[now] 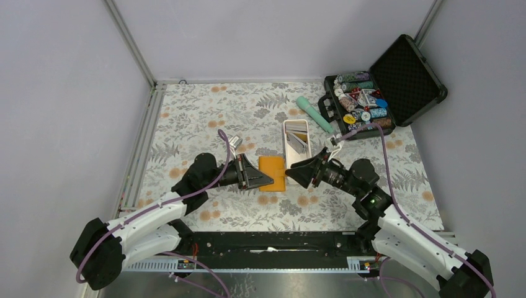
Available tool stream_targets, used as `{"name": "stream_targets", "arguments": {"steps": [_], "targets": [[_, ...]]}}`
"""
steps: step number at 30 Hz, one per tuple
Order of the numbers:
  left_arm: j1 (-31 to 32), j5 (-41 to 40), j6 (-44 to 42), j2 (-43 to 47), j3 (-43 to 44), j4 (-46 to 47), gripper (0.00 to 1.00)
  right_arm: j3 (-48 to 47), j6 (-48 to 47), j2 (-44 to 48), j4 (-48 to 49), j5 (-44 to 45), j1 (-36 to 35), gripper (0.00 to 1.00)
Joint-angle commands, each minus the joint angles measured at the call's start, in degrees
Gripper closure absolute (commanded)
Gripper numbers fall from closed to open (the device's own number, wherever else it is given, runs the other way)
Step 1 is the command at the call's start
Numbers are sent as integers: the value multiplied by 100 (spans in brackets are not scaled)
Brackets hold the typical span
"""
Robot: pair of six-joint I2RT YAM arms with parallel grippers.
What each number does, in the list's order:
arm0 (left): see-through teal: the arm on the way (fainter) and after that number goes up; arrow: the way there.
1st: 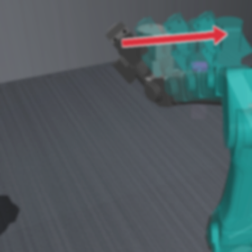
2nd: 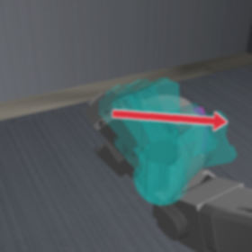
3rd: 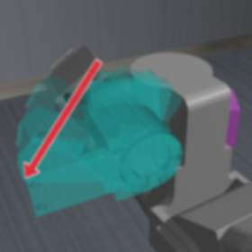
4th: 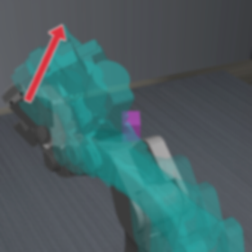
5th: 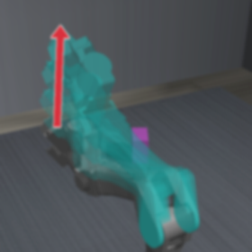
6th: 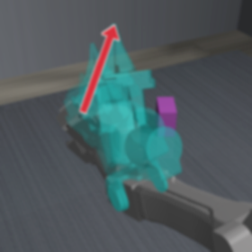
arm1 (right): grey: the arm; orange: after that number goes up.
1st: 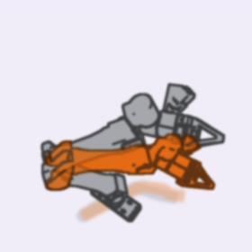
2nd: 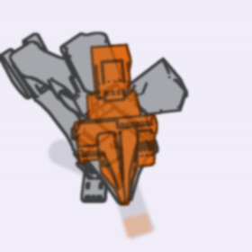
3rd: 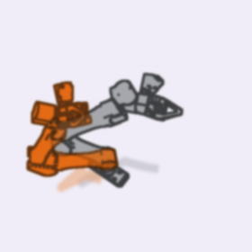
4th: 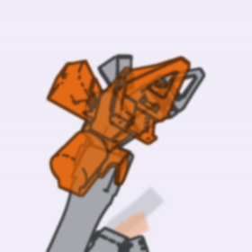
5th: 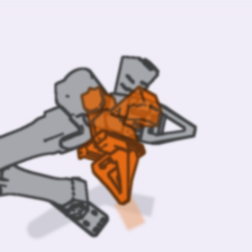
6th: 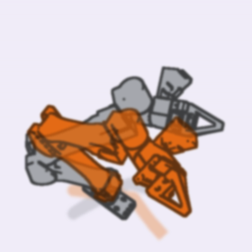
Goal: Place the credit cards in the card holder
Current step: Close the card holder at the center of the board.
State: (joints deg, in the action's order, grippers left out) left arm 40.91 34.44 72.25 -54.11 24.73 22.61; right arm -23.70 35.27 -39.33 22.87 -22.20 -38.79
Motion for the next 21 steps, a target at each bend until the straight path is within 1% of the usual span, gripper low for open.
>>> {"name": "stream_targets", "arguments": {"steps": [1, 5, 7, 9, 13, 15, 17, 18, 21], "targets": [[-22, 156, -39, 94, 136, 508, 100, 30, 181, -80, 222, -31, -12, 41], [-34, 134, -136, 137, 185, 377, 100, -18, 256, -202, 253, -105, -13, 42], [-22, 135, -198, 119, 198, 310, 100, -9, 431, -331, 499, -258, -12, 46], [-23, 85, -302, 130, 207, 204, 100, -45, 668, -534, 749, -448, -11, 52], [-24, -194, -705, 137, 297, -323, 100, -202, 1066, -898, 1046, -932, -12, 70], [-23, -292, -862, 109, 313, -501, 100, -155, 1153, -907, 1215, -918, -9, 80], [-22, -412, -947, 107, 288, -640, 100, -150, 1093, -862, 1210, -798, -8, 86], [-24, -466, -994, 117, 279, -742, 100, -208, 1005, -852, 1110, -764, -6, 90], [-13, -601, -1136, 153, 269, -984, 100, -416, 757, -908, 808, -803, -7, 95]]}}
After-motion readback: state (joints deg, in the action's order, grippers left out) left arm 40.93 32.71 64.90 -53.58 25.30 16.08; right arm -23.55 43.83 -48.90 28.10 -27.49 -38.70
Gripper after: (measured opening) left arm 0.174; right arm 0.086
